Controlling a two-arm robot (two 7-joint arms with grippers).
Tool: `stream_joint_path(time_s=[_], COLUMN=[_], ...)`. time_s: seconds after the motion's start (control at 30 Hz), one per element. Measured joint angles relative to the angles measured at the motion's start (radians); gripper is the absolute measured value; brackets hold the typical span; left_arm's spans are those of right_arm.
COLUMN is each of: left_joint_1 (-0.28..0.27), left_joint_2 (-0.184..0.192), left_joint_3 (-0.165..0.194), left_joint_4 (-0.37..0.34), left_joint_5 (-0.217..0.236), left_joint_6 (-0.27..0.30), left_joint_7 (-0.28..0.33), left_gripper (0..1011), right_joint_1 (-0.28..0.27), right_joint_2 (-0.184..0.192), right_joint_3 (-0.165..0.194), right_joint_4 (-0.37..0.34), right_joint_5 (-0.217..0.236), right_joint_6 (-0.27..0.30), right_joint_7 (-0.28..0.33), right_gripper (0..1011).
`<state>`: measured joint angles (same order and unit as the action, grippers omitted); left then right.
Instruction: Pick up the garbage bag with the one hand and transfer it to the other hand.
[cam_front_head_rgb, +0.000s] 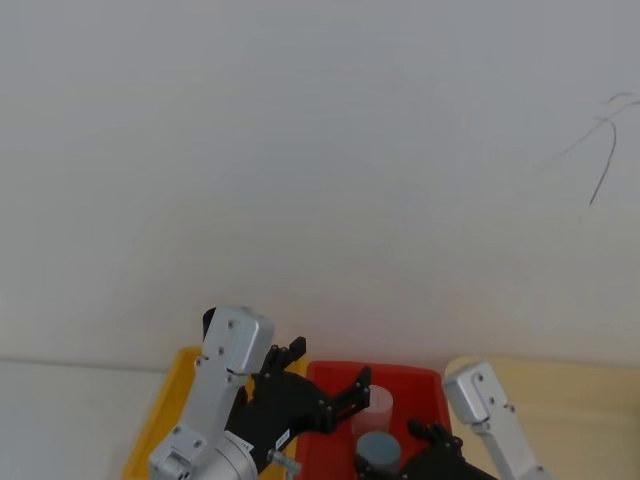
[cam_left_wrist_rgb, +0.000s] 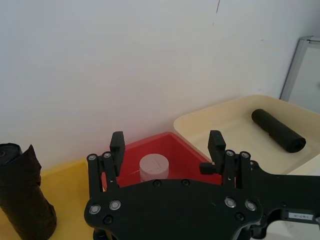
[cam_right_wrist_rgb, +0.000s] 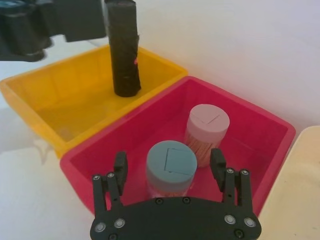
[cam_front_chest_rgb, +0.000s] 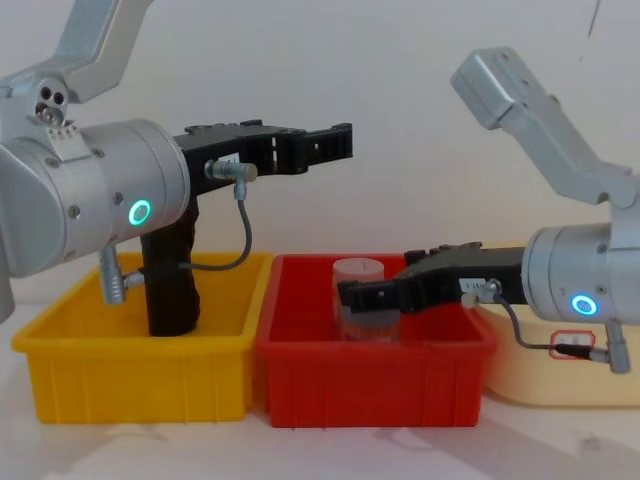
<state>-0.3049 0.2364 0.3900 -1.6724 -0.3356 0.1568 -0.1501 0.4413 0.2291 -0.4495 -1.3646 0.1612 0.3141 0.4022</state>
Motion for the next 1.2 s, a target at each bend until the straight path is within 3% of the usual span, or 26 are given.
stream_joint_path(time_s=[0.73,0.97,1.2], left_joint_1=[0.000,0.000,0.000], left_joint_2=[0.000,0.000,0.000], left_joint_3=[0.000,0.000,0.000], left_joint_4=[0.000,0.000,0.000], left_joint_5=[0.000,0.000,0.000], left_joint_6=[0.000,0.000,0.000], left_joint_7=[0.000,0.000,0.000], left_gripper=[1002,1002,1002], right_joint_1=[0.060,0.071,0.077], right_joint_2=[-0.034,-0.042,-0.048], right_joint_3=[-0.026,-0.031,-0.031], right_joint_4=[0.121,0.145,0.159], right_joint_5=[-0.023,-0.037,-0.045], right_joint_6=[0.005,0.006,0.008], right_joint_7=[-0.022,-0.029,-0.030], right_gripper=[1000,886,679])
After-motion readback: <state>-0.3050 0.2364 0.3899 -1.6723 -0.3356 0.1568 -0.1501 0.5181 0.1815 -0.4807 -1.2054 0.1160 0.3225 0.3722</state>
